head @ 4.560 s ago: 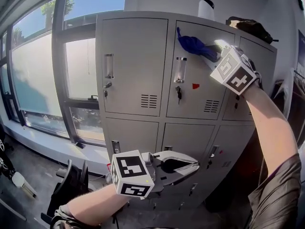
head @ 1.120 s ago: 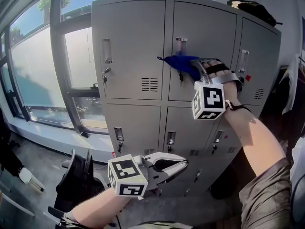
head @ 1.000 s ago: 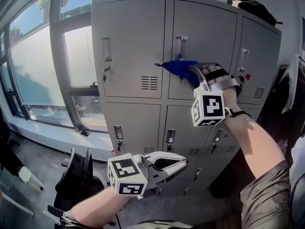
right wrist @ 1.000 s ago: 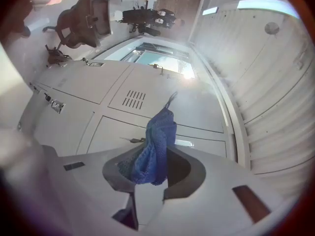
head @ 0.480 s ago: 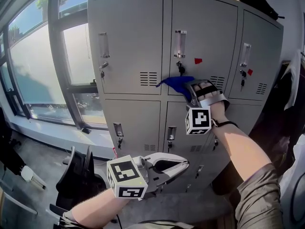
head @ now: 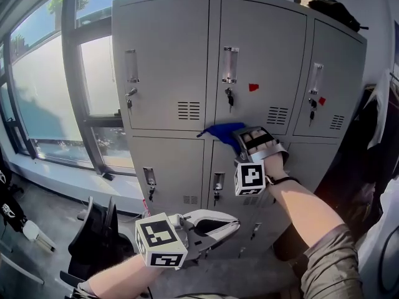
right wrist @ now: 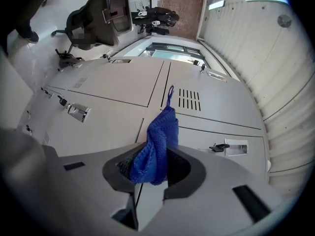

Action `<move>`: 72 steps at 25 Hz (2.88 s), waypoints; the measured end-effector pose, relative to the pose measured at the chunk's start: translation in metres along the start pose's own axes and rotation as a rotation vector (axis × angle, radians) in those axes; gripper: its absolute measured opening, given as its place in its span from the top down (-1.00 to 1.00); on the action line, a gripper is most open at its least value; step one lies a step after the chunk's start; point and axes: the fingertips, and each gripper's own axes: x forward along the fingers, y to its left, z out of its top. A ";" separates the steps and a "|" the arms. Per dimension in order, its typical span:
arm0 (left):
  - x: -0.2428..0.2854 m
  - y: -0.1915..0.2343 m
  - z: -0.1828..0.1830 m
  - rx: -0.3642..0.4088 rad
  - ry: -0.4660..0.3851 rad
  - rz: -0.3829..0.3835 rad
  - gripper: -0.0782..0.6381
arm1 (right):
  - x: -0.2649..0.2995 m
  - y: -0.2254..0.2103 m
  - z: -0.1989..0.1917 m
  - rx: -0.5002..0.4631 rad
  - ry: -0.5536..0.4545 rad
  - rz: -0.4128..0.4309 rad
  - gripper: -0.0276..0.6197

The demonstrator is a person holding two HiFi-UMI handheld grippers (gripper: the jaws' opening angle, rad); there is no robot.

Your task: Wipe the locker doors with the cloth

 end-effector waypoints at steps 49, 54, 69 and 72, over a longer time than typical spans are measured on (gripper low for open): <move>0.005 -0.007 0.004 0.009 -0.056 0.020 0.76 | -0.028 -0.171 -0.104 -0.134 0.184 -0.184 0.65; 0.007 -0.014 0.001 0.001 -0.048 -0.002 0.76 | -0.022 -0.102 -0.085 -0.135 0.140 -0.109 0.65; 0.008 -0.013 -0.017 -0.037 -0.020 0.002 0.76 | -0.019 0.000 -0.064 -0.097 0.055 -0.009 0.65; 0.010 -0.014 -0.016 -0.034 -0.031 -0.004 0.76 | -0.030 -0.021 -0.070 -0.053 0.037 -0.032 0.65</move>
